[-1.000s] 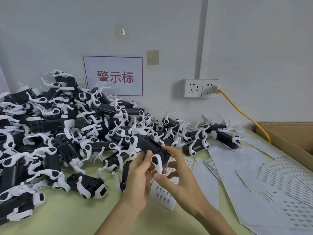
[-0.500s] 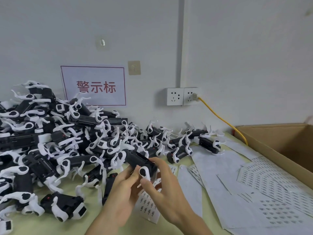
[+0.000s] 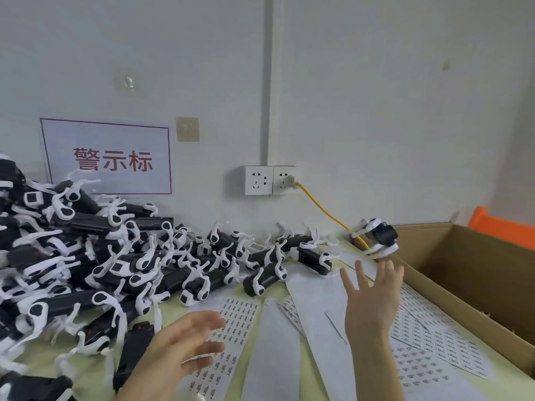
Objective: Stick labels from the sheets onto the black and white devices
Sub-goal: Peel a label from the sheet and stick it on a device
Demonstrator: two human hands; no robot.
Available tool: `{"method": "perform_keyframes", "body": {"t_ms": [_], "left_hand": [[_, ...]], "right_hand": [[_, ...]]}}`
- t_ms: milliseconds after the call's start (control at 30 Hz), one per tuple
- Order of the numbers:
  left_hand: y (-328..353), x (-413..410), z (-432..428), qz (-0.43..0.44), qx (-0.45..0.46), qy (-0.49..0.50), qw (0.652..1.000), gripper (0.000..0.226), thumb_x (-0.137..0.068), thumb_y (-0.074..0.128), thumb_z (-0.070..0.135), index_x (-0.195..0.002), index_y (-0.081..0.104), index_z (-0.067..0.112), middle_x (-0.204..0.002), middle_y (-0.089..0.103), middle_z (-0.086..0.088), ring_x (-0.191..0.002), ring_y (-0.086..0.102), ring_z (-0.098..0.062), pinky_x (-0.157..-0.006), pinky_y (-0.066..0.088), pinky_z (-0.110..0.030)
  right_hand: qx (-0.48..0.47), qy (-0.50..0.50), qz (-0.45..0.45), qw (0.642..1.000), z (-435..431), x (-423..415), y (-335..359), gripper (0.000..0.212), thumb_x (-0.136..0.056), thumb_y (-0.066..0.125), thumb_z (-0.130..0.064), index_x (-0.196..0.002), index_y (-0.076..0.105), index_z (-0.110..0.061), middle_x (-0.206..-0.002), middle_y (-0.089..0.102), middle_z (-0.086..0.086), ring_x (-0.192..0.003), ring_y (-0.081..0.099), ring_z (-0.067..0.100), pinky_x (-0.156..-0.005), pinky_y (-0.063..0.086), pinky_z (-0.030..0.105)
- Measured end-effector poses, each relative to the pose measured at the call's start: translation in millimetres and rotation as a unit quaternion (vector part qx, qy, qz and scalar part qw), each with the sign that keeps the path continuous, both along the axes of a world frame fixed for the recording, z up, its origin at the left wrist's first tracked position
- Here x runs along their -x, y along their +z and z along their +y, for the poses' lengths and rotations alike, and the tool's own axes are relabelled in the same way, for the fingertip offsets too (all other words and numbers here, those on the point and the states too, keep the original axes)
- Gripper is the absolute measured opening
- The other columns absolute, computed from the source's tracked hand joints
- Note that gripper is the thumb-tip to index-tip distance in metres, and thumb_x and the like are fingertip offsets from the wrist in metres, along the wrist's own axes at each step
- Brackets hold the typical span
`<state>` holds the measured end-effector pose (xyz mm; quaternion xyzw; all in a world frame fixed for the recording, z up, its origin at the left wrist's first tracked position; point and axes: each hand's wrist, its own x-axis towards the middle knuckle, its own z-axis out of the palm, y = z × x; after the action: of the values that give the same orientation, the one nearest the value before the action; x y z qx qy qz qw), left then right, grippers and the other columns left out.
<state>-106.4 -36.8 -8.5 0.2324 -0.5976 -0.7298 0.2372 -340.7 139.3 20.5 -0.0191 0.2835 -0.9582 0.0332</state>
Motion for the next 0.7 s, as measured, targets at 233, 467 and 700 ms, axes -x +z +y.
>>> {"method": "perform_keyframes", "body": {"t_ms": [233, 467, 700], "left_hand": [[0, -9, 19, 0.150, 0.368, 0.297, 0.868, 0.034, -0.093, 0.056, -0.004, -0.078, 0.070, 0.023, -0.065, 0.069, -0.006, -0.050, 0.061, -0.016, -0.050, 0.047, -0.015], [2, -7, 9, 0.087, 0.319, 0.366, 0.870, 0.023, -0.096, 0.057, 0.008, -0.082, 0.065, 0.025, -0.072, 0.066, 0.006, -0.067, 0.060, -0.028, -0.058, 0.045, -0.033], [-3, -6, 7, -0.028, 0.258, 0.213, 0.942, 0.024, -0.095, 0.056, 0.001, -0.084, 0.067, 0.018, -0.050, 0.048, 0.006, -0.051, 0.041, -0.015, -0.047, 0.035, -0.022]], "right_hand": [[-0.247, 0.099, -0.037, 0.963, -24, -20, -11, 0.025, -0.103, 0.051, -0.017, -0.126, 0.061, -0.017, -0.124, 0.062, 0.003, -0.101, 0.070, 0.026, -0.083, 0.054, 0.037], [-0.367, 0.126, 0.095, 0.917, -45, -47, -11, 0.018, -0.098, 0.053, -0.008, -0.100, 0.068, -0.017, -0.096, 0.068, -0.004, -0.068, 0.065, 0.014, -0.063, 0.048, 0.027], [-0.391, 0.155, 0.150, 0.895, -52, -51, -19, 0.017, -0.097, 0.054, -0.008, -0.094, 0.069, -0.017, -0.087, 0.072, -0.007, -0.063, 0.064, 0.015, -0.063, 0.046, 0.030]]}}
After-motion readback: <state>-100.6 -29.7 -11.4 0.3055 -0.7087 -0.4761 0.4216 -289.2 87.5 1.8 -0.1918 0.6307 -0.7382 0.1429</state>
